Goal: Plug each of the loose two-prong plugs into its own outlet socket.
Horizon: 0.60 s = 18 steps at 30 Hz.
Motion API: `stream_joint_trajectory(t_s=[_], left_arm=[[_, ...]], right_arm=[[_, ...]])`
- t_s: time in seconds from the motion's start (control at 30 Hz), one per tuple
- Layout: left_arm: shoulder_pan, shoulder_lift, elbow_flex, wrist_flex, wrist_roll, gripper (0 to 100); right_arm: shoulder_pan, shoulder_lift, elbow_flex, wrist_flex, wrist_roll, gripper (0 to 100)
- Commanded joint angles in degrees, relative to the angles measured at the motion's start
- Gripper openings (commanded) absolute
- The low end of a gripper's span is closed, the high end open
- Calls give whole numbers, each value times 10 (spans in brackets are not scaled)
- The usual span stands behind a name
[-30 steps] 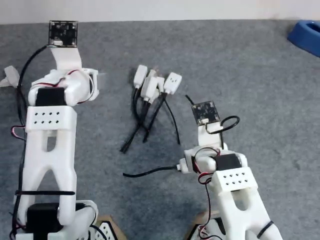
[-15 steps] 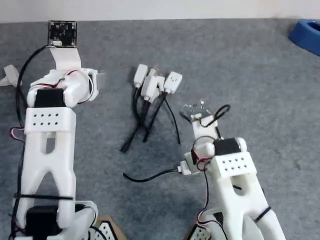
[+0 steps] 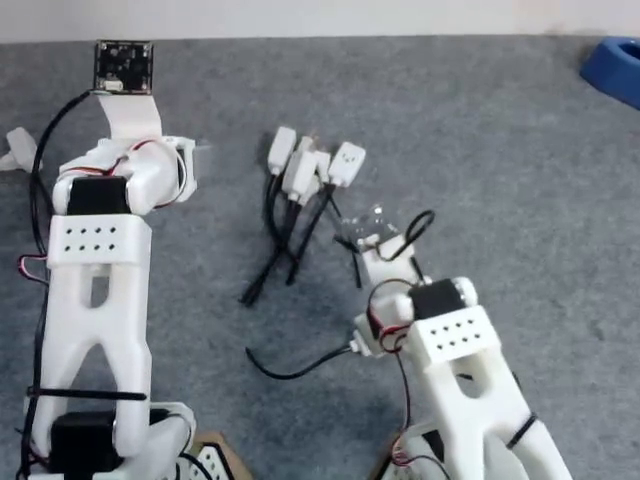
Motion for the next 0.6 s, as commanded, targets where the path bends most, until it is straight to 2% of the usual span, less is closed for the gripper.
stream_joint_trajectory(t_s=[0.0, 0.17, 0.57], left_arm=[[10, -15, -7, 3, 5, 274], [11, -15, -7, 4, 4, 274], [13, -15, -6, 4, 4, 274]], right_arm=[[-21, 87, 30, -40, -1, 6], [-21, 194, -4, -51, -1, 6], [3, 218, 1, -71, 38, 6]])
